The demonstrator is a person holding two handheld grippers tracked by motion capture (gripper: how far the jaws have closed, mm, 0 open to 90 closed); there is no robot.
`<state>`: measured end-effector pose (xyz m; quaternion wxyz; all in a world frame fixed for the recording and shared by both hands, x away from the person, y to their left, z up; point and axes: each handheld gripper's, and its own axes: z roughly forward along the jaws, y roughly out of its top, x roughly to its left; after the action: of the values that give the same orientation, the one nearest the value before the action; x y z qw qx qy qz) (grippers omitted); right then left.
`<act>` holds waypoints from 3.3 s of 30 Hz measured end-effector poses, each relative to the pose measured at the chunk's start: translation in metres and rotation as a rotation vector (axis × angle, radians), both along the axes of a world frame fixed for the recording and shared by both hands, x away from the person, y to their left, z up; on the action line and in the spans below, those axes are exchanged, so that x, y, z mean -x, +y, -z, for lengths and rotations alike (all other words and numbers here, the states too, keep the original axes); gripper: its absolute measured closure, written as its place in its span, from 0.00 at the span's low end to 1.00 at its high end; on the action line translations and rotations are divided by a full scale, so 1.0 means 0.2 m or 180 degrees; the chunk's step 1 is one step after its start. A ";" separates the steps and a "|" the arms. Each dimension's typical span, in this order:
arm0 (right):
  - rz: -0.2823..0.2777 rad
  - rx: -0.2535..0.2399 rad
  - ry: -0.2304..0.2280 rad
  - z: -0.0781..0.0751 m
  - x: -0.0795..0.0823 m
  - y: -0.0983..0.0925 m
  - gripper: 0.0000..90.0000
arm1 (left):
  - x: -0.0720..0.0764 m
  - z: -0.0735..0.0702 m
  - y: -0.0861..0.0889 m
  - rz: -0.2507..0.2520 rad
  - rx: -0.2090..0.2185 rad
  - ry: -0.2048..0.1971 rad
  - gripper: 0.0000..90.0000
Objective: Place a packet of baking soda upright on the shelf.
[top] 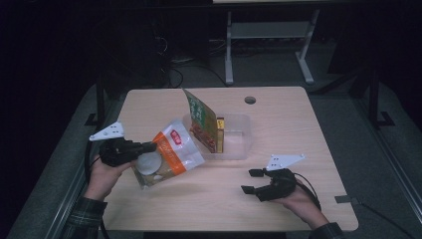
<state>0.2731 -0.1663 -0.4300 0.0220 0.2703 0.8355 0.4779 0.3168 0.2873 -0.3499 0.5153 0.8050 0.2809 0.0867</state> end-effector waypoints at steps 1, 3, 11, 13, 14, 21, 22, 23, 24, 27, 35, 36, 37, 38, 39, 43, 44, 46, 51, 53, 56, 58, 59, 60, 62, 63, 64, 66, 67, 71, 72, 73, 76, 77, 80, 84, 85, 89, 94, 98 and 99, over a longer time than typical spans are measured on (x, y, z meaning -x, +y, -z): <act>-0.0034 -0.0017 0.0010 0.00 0.00 0.01 0.36 | 0.00 0.00 -0.02 0.0026 0.0003 0.0001 1.00; -0.0065 -0.0038 0.0006 0.00 0.00 0.03 0.36 | 0.01 0.00 -0.06 0.0110 0.0024 0.0009 1.00; -0.0202 -0.0173 0.0027 -0.01 0.00 0.11 0.32 | 0.06 0.00 -0.25 0.0317 0.0113 -0.0034 1.00; -0.0244 -0.0227 0.0045 -0.02 0.00 0.13 0.31 | 0.07 0.00 -0.29 0.0347 0.0114 -0.0041 1.00; -0.0264 -0.0246 0.0040 -0.02 0.00 0.14 0.31 | 0.08 0.01 -0.31 0.0371 0.0126 -0.0038 1.00; -0.0342 -0.0409 0.0059 -0.03 -0.02 0.21 0.34 | 0.10 0.02 -0.40 0.0506 0.0096 -0.0014 1.00; -0.0354 -0.0438 0.0072 -0.03 -0.03 0.23 0.36 | 0.10 0.03 -0.41 0.0515 0.0076 -0.0040 1.00; -0.0381 -0.0480 0.0078 -0.03 -0.03 0.24 0.38 | 0.10 0.03 -0.41 0.0506 0.0086 -0.0020 1.00; -0.0401 -0.0514 0.0098 -0.03 -0.04 0.25 0.41 | 0.10 0.03 -0.42 0.0512 0.0090 -0.0021 1.00; -0.0461 -0.0617 0.0144 -0.03 -0.05 0.29 0.52 | 0.11 0.03 -0.42 0.0492 0.0084 -0.0022 1.00; -0.0360 -0.0978 0.0341 -0.01 -0.08 0.33 0.75 | 0.11 0.03 -0.41 0.0407 0.0138 -0.0034 1.00; -0.0337 -0.1012 0.0353 -0.01 -0.08 0.33 0.78 | 0.11 0.03 -0.41 0.0403 0.0146 -0.0053 1.00; -0.0331 -0.1032 0.0344 -0.01 -0.09 0.33 0.81 | 0.11 0.03 -0.40 0.0398 0.0144 -0.0055 1.00; -0.0330 -0.1041 0.0353 -0.01 -0.09 0.34 0.83 | 0.11 0.03 -0.40 0.0375 0.0160 -0.0046 1.00; -0.0322 -0.1056 0.0383 -0.01 -0.10 0.34 0.87 | 0.10 0.03 -0.40 0.0382 0.0165 -0.0060 1.00; -0.0341 -0.1084 0.0369 -0.02 -0.09 0.33 0.99 | 0.10 0.04 -0.40 0.0355 0.0170 -0.0031 1.00; -0.0363 -0.1075 0.0332 -0.03 -0.09 0.33 1.00 | 0.10 0.04 -0.40 0.0352 0.0126 -0.0046 1.00; -0.0398 -0.1024 0.0248 -0.05 -0.08 0.33 1.00 | 0.10 0.05 -0.40 0.0362 0.0080 -0.0039 1.00; -0.0400 -0.0970 0.0103 -0.08 -0.08 0.31 1.00 | 0.10 0.09 -0.43 0.0385 0.0010 -0.0012 1.00; -0.0365 -0.0942 0.0044 -0.10 -0.08 0.29 1.00 | 0.10 0.12 -0.44 0.0409 -0.0018 -0.0003 1.00; -0.0284 -0.0914 -0.0047 -0.13 -0.08 0.27 1.00 | 0.10 0.14 -0.47 0.0446 -0.0033 0.0026 0.99; -0.0256 -0.0889 -0.0089 -0.15 -0.09 0.26 1.00 | 0.11 0.16 -0.49 0.0470 -0.0061 0.0053 0.99; -0.0255 -0.0897 -0.0104 -0.15 -0.09 0.25 1.00 | 0.11 0.17 -0.50 0.0483 -0.0056 0.0064 0.99; -0.0243 -0.0904 -0.0121 -0.16 -0.09 0.25 1.00 | 0.11 0.18 -0.51 0.0500 -0.0080 0.0076 0.99; -0.0240 -0.0897 -0.0181 -0.17 -0.09 0.25 1.00 | 0.11 0.20 -0.54 0.0536 -0.0076 0.0102 0.99; -0.0242 -0.0880 -0.0219 -0.18 -0.09 0.25 1.00 | 0.11 0.20 -0.54 0.0539 -0.0079 0.0100 0.99; -0.0238 -0.0863 -0.0239 -0.19 -0.09 0.25 1.00 | 0.11 0.20 -0.55 0.0555 -0.0082 0.0092 0.99; -0.0243 -0.0830 -0.0308 -0.20 -0.09 0.24 1.00 | 0.11 0.21 -0.56 0.0552 -0.0070 0.0087 0.99; -0.0258 -0.0812 -0.0330 -0.21 -0.09 0.24 1.00 | 0.10 0.21 -0.55 0.0551 -0.0064 0.0089 0.99; -0.0311 -0.0692 -0.0465 -0.23 -0.08 0.24 1.00 | 0.10 0.21 -0.54 0.0521 -0.0025 0.0071 0.98; -0.0311 -0.0686 -0.0478 -0.24 -0.07 0.24 1.00 | 0.09 0.21 -0.54 0.0513 -0.0033 0.0060 0.97; -0.0316 -0.0678 -0.0494 -0.24 -0.07 0.24 1.00 | 0.09 0.21 -0.54 0.0486 -0.0057 0.0042 0.94; -0.0330 -0.0643 -0.0565 -0.26 -0.06 0.23 1.00 | 0.10 0.22 -0.54 0.0425 -0.0078 0.0030 0.81; -0.0339 -0.0645 -0.0582 -0.26 -0.06 0.23 1.00 | 0.10 0.22 -0.54 0.0405 -0.0106 0.0019 0.76; -0.0339 -0.0648 -0.0601 -0.27 -0.06 0.21 1.00 | 0.10 0.22 -0.53 0.0334 -0.0144 0.0004 0.65; -0.0333 -0.0487 -0.0716 -0.29 -0.04 0.19 1.00 | 0.10 0.23 -0.50 0.0295 -0.0133 0.0066 0.57; -0.0340 -0.0453 -0.0745 -0.29 -0.03 0.18 1.00 | 0.10 0.23 -0.49 0.0305 -0.0179 0.0066 0.55; -0.0316 -0.0417 -0.0753 -0.30 -0.02 0.14 1.00 | 0.14 0.27 -0.46 0.0317 -0.0271 0.0129 0.52; -0.0298 -0.0412 -0.0780 -0.32 -0.01 0.05 1.00 | 0.19 0.30 -0.40 0.0252 -0.0285 0.0235 0.47; -0.0293 -0.0423 -0.0815 -0.36 0.01 -0.02 1.00 | 0.19 0.33 -0.35 0.0164 -0.0305 0.0328 0.44; -0.0292 -0.0431 -0.0816 -0.37 0.01 -0.04 1.00 | 0.19 0.34 -0.35 0.0143 -0.0308 0.0341 0.43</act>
<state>0.2711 -0.1737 -0.3560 0.0883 0.1695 0.8032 0.5643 0.2789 0.2180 -0.4187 0.4619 0.8386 0.2853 0.0454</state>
